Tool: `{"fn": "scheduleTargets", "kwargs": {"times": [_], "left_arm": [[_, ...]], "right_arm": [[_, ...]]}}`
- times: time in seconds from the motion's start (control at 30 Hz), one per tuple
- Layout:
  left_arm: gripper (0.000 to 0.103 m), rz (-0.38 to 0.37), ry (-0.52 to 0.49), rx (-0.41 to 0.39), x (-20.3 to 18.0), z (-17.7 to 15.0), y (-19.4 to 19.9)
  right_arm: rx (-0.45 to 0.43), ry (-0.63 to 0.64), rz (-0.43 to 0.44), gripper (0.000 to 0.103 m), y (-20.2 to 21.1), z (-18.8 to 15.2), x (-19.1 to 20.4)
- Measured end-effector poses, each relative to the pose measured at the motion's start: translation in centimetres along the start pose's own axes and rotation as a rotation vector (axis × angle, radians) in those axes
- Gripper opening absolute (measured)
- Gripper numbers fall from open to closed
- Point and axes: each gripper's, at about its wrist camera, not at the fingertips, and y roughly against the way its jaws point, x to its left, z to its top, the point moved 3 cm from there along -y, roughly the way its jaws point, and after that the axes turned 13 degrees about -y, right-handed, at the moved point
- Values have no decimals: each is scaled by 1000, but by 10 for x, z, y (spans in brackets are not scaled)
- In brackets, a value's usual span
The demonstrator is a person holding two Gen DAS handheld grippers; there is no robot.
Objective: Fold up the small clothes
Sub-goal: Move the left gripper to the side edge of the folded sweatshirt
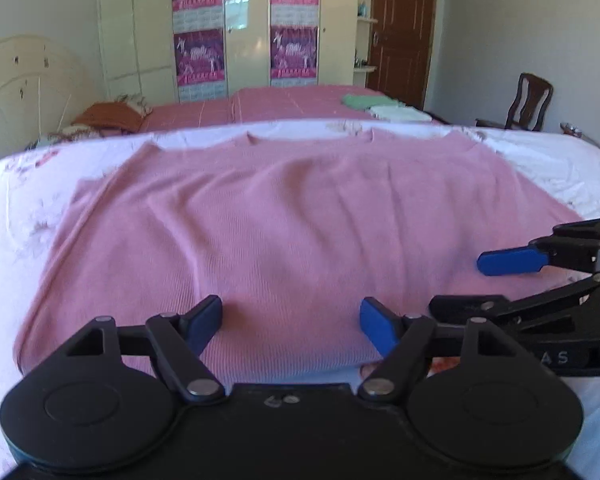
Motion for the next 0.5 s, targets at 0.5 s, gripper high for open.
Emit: {"fn": "scheduleTargets", "kwargs": {"times": [0.5], "left_arm": [[76,143,75,53,84,-36,30]], "right_arm": [[-25,-282,-194,59,55,-24,-127]]}}
